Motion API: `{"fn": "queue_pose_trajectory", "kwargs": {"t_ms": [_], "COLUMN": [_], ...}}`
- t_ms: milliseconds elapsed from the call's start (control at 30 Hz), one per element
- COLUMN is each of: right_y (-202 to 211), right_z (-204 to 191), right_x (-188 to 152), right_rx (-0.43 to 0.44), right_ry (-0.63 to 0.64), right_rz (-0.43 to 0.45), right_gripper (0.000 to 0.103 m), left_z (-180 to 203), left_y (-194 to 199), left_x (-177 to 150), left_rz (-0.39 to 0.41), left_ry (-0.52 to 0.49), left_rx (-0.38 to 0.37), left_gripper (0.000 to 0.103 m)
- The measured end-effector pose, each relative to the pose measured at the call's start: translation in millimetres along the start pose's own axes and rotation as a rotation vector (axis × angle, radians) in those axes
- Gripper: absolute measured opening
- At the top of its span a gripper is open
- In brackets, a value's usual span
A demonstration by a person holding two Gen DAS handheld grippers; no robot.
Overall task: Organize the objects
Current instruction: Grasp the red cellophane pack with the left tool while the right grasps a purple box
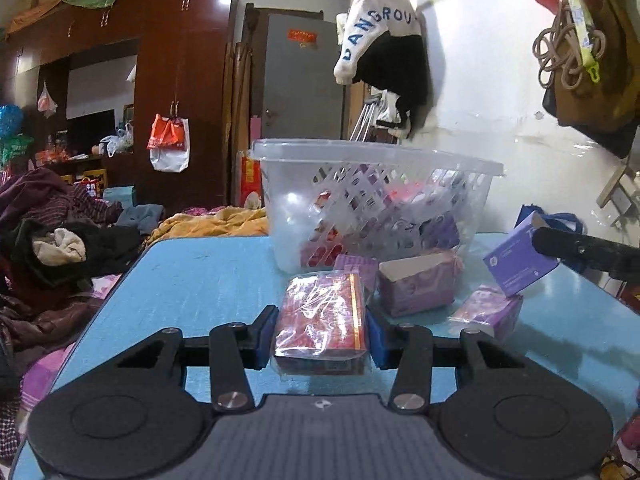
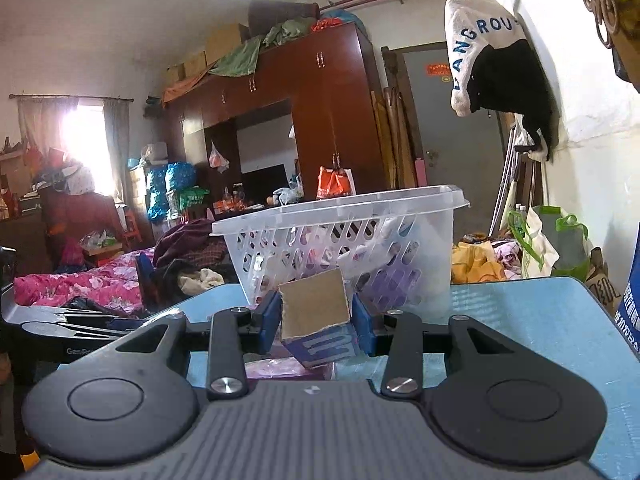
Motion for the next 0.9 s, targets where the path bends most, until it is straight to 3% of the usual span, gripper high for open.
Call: {"fn": "queue_pose_trajectory", "kwargs": {"t_ms": [167, 267, 467, 600, 900], "right_y": [-1, -13, -22, -18, 6], "right_z": [0, -4, -4, -11, -10], "right_x": [-1, -8, -15, -14, 5], "right_rx": [0.003, 0.021, 0.001, -0.050, -0.042], "right_ry": [0.002, 0.029, 0.033, 0.090, 0.079], "right_rz": [-0.012, -0.111, -0.184, -0.152, -0.010], "right_gripper": [0.043, 0.044, 0.044, 0.042, 0.041], "left_z": [-4, -6, -4, -4, 1], "left_y": [1, 0, 0, 1, 14], "left_x": [1, 1, 0, 1, 16], "left_rz": [0.007, 0.004, 0.002, 0.012, 0.085], "left_ry": [0.018, 0.028, 0.027, 0.032, 0.036], "left_rx": [-0.002, -0.003, -0.012, -0.022, -0.060], "left_gripper": [0.050, 0.050, 0.050, 0.050, 0.050]}}
Point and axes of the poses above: each gripper's, at about its wrist camera, not at the fingertips, and y roughly against the way its jaws point, z to its right, x to its top, the point moved 7 cm from there along -y, roughly the way its jaws point, and after that the axes turned 2 degrees about x, right-handed, at the moved point
